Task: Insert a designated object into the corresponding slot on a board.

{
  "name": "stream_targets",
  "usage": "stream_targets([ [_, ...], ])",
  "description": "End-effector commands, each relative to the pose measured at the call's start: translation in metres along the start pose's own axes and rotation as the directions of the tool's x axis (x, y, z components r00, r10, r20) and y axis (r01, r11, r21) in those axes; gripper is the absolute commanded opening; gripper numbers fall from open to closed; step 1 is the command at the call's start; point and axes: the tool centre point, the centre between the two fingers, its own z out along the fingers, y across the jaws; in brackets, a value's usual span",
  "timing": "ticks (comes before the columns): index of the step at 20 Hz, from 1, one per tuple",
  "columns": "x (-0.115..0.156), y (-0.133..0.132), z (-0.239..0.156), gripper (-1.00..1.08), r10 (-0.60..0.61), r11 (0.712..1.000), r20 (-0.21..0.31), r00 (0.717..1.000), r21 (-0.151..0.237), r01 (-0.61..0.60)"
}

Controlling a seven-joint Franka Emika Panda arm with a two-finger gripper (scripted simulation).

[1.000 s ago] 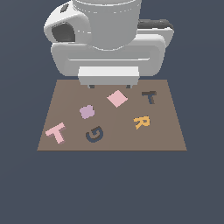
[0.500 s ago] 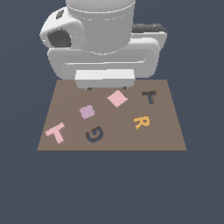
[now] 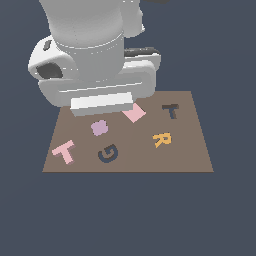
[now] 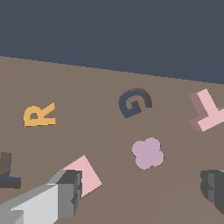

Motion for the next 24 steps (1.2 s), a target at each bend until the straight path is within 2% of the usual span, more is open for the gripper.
stream_targets([
  [1,0.001,0.014,0.010,1.00,-0.040,0.999,0.004,0.999,0.001,0.040],
  [8,0.011,0.058,0.041,1.00,-0.174,0.985,0.018,0.985,0.004,0.174],
  [15,0.028,0.100,0.072,1.00,-0.303,0.953,0.030,0.952,0.009,0.303],
  [24,0.046,0.130,0.097,1.00,-0.403,0.915,0.040,0.914,0.013,0.403],
])
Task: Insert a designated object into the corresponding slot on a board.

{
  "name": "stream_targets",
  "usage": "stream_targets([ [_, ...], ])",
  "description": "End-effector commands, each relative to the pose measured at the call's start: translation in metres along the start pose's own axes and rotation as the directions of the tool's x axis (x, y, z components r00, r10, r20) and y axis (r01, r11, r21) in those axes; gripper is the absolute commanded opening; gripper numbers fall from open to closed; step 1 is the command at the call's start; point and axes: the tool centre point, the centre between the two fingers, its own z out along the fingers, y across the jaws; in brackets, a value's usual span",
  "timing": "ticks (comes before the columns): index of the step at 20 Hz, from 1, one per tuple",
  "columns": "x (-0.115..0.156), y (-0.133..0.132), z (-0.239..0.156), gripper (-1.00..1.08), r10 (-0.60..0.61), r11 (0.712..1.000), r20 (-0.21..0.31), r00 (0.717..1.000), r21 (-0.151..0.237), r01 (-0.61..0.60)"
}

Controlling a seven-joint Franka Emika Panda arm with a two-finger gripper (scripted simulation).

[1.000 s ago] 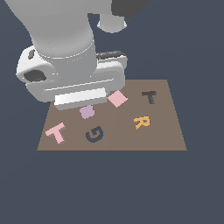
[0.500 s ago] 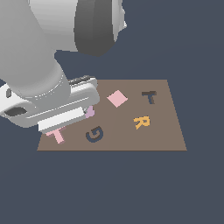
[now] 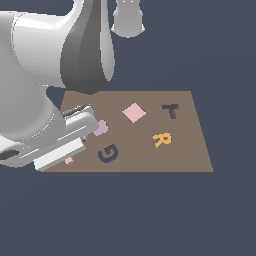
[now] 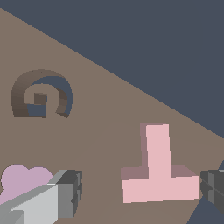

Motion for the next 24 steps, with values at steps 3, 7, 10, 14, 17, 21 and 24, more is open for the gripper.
stream_targets([
  [3,0.003,0.011,0.007,1.00,-0.035,0.999,0.003,0.999,0.000,0.035],
  [7,0.005,0.016,0.010,1.00,-0.050,0.999,0.004,0.999,0.000,0.050],
  [10,0.006,0.017,0.011,1.00,-0.055,0.998,0.005,0.998,0.000,0.055],
  [14,0.006,0.017,0.012,1.00,-0.054,0.999,0.005,0.999,0.000,0.054],
  [17,0.006,0.017,0.018,1.00,-0.055,0.999,0.005,0.999,0.000,0.055],
  [21,0.006,0.017,0.030,1.00,-0.055,0.998,0.005,0.998,0.000,0.055],
  [24,0.006,0.017,0.031,-1.00,-0.055,0.998,0.005,0.998,0.000,0.055],
])
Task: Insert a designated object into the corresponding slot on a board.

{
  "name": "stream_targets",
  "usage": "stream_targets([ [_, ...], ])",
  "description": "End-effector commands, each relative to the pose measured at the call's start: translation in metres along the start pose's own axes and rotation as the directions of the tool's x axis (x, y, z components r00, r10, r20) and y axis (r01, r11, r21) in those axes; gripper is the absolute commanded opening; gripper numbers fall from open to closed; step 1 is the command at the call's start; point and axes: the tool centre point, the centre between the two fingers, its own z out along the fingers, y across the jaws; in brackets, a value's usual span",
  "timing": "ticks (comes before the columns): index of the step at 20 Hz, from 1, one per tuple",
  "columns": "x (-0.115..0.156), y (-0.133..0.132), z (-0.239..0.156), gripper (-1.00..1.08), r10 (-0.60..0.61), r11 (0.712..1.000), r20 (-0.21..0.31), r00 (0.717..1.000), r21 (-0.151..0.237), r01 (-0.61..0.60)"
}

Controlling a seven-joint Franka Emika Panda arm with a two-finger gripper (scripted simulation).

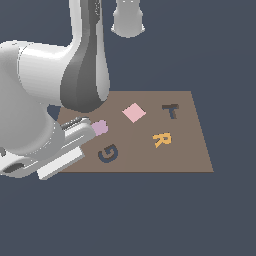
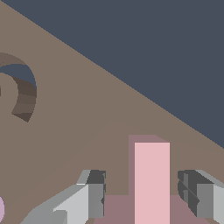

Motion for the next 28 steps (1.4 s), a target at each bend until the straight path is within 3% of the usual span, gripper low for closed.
stream_targets([
  [1,0.000,0.000,0.000,-1.00,0.000,1.000,-0.001,1.000,-0.001,0.000],
  [18,0.000,-0.001,-0.002,-1.00,0.001,1.000,0.000,1.000,0.000,-0.001],
  [28,-0.002,-0.020,-0.003,-1.00,0.027,1.000,0.000,1.000,-0.001,-0.027],
])
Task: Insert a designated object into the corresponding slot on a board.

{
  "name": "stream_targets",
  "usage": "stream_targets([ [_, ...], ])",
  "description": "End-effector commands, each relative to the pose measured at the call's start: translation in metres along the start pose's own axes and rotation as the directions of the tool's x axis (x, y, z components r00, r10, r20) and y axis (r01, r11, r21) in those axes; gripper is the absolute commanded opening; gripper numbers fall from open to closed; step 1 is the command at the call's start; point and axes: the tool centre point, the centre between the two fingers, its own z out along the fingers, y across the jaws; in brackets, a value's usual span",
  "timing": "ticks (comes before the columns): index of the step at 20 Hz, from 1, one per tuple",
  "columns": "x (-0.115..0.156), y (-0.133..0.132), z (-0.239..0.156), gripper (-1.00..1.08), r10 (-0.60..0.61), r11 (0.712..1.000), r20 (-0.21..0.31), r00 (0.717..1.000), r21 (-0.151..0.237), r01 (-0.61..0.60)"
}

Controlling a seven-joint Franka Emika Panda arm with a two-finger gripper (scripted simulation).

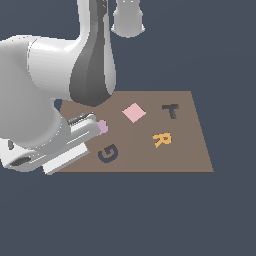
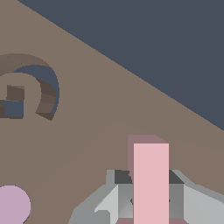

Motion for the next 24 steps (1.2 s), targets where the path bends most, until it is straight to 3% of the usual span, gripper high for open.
stream_targets([
  [1,-0.001,-0.008,0.000,-1.00,0.010,1.000,0.000,1.000,0.000,-0.010],
  [10,-0.006,-0.059,-0.001,-1.00,0.080,0.997,0.000,0.997,0.000,-0.080],
  [24,-0.001,-0.192,-0.004,-1.00,0.257,0.966,-0.001,0.966,0.000,-0.257],
])
